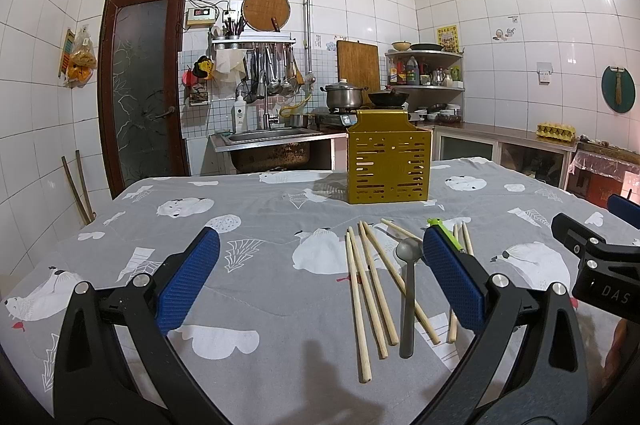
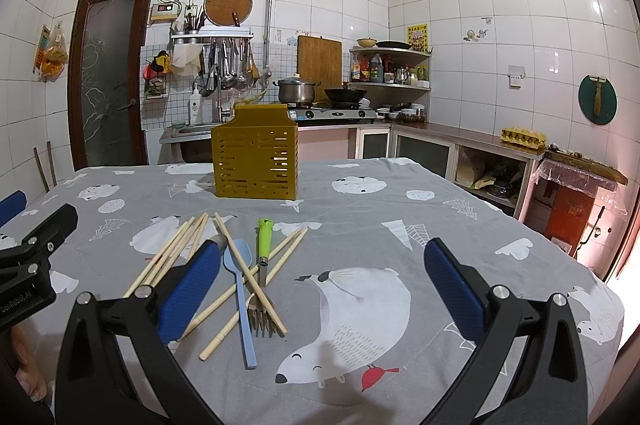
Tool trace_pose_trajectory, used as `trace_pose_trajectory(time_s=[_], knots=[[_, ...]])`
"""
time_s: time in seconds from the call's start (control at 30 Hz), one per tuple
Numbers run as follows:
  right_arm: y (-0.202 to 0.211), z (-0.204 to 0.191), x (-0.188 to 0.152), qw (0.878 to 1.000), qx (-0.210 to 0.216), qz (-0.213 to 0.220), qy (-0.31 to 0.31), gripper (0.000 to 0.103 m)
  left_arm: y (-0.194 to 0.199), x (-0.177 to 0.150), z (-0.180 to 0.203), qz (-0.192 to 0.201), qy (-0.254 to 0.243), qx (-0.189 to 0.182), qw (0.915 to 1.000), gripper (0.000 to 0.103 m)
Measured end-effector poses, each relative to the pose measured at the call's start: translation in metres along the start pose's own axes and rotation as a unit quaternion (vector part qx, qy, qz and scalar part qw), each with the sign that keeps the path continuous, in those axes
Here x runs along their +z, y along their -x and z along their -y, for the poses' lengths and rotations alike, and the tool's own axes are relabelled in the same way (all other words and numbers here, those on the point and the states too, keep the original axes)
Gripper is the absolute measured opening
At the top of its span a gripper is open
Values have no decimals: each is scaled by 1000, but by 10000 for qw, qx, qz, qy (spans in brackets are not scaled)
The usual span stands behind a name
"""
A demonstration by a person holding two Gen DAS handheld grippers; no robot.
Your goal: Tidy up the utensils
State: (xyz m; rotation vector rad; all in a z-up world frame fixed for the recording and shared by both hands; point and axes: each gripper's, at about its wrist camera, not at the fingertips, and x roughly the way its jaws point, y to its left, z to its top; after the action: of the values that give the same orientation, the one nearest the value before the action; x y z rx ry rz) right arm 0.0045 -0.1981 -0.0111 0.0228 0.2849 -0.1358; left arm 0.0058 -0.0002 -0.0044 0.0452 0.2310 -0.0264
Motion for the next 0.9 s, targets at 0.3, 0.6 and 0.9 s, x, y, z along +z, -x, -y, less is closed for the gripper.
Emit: trace_pose_trajectory(time_s=[0.3,0.6,0.9], knots=[[0,0,0,10000,3,-2,-5,99,0,0,0,3,-1,1,10000,98],[1,1,0,10000,-21,24,-1,99,0,0,0,-1,-3,0,10000,98],[0,1,0,9999,-105,-18,1,99,-1,0,0,-2,-12,8,10000,98]])
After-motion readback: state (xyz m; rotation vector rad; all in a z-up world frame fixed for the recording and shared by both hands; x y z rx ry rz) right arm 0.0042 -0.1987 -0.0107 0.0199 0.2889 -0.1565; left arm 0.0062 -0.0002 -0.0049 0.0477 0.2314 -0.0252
